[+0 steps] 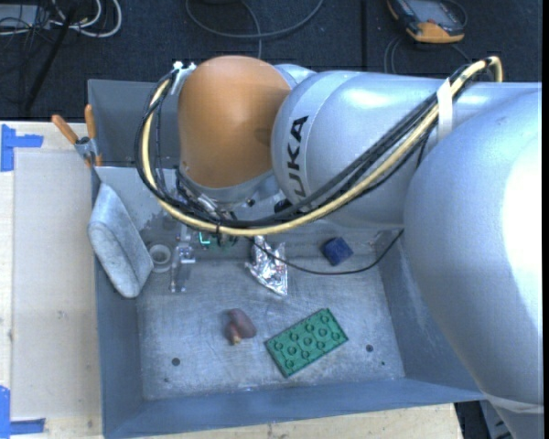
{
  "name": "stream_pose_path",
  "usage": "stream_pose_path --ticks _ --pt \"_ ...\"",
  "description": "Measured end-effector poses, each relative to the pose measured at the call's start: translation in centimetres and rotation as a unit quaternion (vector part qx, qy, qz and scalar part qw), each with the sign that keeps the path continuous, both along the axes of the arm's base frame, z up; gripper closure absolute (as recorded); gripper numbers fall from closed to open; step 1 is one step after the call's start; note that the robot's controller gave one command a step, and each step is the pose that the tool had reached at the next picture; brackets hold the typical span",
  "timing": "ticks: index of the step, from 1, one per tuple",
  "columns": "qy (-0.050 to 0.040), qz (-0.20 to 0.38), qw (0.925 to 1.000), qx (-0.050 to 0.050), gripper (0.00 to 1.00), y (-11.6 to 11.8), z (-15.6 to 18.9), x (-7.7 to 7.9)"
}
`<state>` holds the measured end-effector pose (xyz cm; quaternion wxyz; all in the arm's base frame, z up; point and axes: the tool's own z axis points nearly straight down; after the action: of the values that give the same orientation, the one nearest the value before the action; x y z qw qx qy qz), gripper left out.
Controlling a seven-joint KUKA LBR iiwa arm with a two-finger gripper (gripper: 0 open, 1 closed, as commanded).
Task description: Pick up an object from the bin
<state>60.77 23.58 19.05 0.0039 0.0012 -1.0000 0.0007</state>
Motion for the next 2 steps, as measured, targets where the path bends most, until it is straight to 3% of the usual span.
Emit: stream_pose_path --ticks 1,2 --pt "-0.0064 0.253 0.9674 0.003 0.00 -3.3 -10.3 1.2" --pt "-0.0023 0.420 0.9073 0.002 0.00 -8.5 -9.7 -4.0"
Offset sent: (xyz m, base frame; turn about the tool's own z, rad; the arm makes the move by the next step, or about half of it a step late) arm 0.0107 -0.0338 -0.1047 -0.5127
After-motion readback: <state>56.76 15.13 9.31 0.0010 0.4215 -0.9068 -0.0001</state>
